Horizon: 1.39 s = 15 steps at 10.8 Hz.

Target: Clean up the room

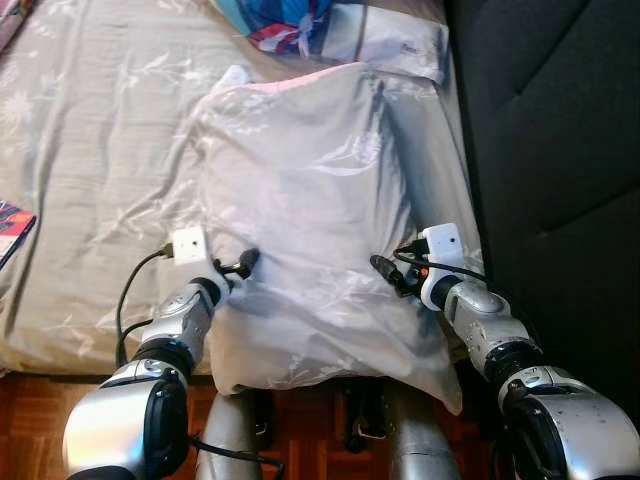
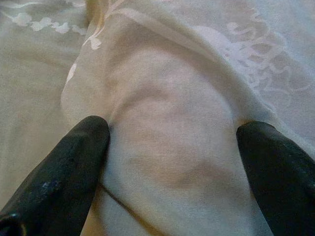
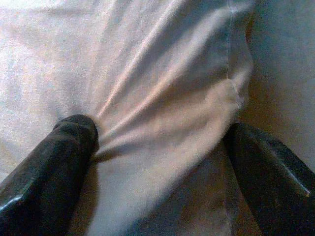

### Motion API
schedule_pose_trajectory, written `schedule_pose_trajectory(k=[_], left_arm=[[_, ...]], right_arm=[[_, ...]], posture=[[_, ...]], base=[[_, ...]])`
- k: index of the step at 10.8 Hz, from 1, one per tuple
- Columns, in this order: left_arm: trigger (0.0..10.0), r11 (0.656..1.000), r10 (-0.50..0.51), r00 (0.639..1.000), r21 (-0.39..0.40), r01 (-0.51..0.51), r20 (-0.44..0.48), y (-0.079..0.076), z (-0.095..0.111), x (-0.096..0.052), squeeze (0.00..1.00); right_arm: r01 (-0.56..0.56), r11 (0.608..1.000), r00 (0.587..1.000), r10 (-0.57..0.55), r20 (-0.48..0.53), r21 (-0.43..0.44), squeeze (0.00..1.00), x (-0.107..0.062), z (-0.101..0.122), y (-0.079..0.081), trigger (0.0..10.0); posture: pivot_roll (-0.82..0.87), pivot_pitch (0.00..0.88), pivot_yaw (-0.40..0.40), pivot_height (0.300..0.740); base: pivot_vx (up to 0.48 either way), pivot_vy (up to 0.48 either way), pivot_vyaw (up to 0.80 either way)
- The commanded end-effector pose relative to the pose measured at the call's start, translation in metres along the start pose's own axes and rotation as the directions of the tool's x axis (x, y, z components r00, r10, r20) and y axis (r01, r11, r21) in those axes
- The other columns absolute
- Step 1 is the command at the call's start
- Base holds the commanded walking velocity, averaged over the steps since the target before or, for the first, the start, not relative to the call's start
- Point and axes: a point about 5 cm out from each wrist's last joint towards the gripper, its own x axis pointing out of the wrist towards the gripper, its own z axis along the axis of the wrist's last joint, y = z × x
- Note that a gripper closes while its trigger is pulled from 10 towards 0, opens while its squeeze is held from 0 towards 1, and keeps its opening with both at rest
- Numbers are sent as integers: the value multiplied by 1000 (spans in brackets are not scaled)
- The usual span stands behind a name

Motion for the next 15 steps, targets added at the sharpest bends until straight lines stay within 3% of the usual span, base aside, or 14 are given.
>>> schedule_pose_trajectory(k=[1, 2, 4, 6, 8, 9, 15], left_arm=[[10000, 997, 74, 991, 9, -74, -115, 15, -30, -9, 0], [10000, 994, 109, 985, 10, -109, -137, 20, -34, -11, 0], [10000, 996, 69, 982, -50, -79, -177, 18, -44, -14, 0], [10000, 985, 11, 986, -167, -39, -164, 13, -49, -14, 0], [9686, 985, -12, 985, -170, -18, -172, 8, -52, -14, 0], [0, 983, -5, 988, -182, -24, -155, 7, -51, -14, 0], [0, 986, -39, 994, -162, 22, -106, 1, -36, -8, 0]], right_arm=[[-11, 1000, 997, 12, -79, 21, 0, -3, -22, 2, 10000], [-14, 1000, 997, 16, -81, 25, 0, -2, -23, 4, 10000], [-72, 997, 993, 76, -96, 41, 0, -1, -28, 12, 10000], [-105, 994, 986, 110, -125, 44, 0, -2, -36, 17, 10000], [-138, 990, 977, 141, -158, 28, 0, -3, -41, 21, 10000], [-102, 994, 978, 106, -178, 31, 0, -4, -44, 18, 0], [-114, 993, 972, 116, -204, 23, 0, 0, -51, 30, 0]], posture=[[34, 536, -95, 660], [34, 536, -95, 660], [26, 549, -113, 660], [19, 553, -119, 660], [11, 544, -122, 660], [15, 540, -121, 660], [52, 493, -92, 660]], base=[[0, 0, 0], [0, 0, 0], [0, 0, 0], [0, 0, 0], [0, 0, 0], [0, 0, 0], [0, 0, 0]])
